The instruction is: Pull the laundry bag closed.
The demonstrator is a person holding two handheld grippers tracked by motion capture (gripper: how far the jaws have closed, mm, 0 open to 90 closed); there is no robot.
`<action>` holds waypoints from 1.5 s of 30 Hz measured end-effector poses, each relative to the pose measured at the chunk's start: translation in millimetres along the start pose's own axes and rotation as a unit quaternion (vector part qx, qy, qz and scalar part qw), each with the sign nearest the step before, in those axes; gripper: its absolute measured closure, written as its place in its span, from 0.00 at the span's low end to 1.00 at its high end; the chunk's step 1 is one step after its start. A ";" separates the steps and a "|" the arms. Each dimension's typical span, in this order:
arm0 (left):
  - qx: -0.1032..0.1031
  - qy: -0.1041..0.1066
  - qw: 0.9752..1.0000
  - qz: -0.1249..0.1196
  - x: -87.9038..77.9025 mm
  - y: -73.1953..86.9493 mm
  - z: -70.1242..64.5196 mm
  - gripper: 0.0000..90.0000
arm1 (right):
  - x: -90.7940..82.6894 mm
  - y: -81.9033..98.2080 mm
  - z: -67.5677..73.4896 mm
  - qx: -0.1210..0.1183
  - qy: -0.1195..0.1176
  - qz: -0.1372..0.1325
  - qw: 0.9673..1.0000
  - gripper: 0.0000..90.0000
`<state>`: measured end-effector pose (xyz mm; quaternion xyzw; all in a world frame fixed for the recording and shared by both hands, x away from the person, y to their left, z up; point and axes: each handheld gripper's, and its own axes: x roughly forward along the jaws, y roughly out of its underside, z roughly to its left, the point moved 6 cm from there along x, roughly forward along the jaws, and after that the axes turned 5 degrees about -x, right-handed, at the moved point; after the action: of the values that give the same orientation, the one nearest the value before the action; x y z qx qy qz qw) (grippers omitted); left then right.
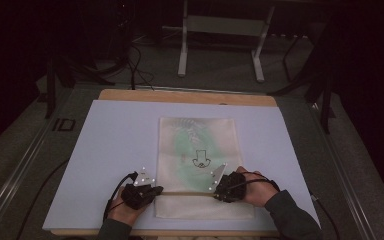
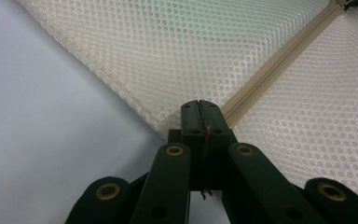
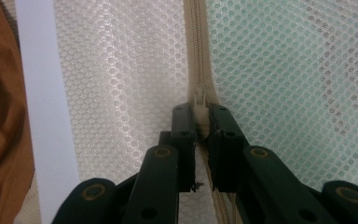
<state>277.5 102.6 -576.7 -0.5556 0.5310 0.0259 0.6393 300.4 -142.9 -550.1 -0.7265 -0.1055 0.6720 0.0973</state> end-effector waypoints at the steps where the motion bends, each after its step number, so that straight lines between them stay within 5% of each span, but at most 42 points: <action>1: 0.000 0.000 1.000 0.000 0.0 0.0 0.0 0.99 | -0.3 0.7 0.1 0.002 0.000 0.000 1.000 0.91; 45: -0.002 0.002 1.000 0.000 0.0 0.0 0.2 0.99 | -10.2 15.3 -2.8 0.016 0.002 -0.007 1.000 0.91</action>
<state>277.6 102.8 -576.7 -0.5568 0.5322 0.0259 0.6372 302.8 -160.5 -544.4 -0.7257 -0.0996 0.6712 0.1141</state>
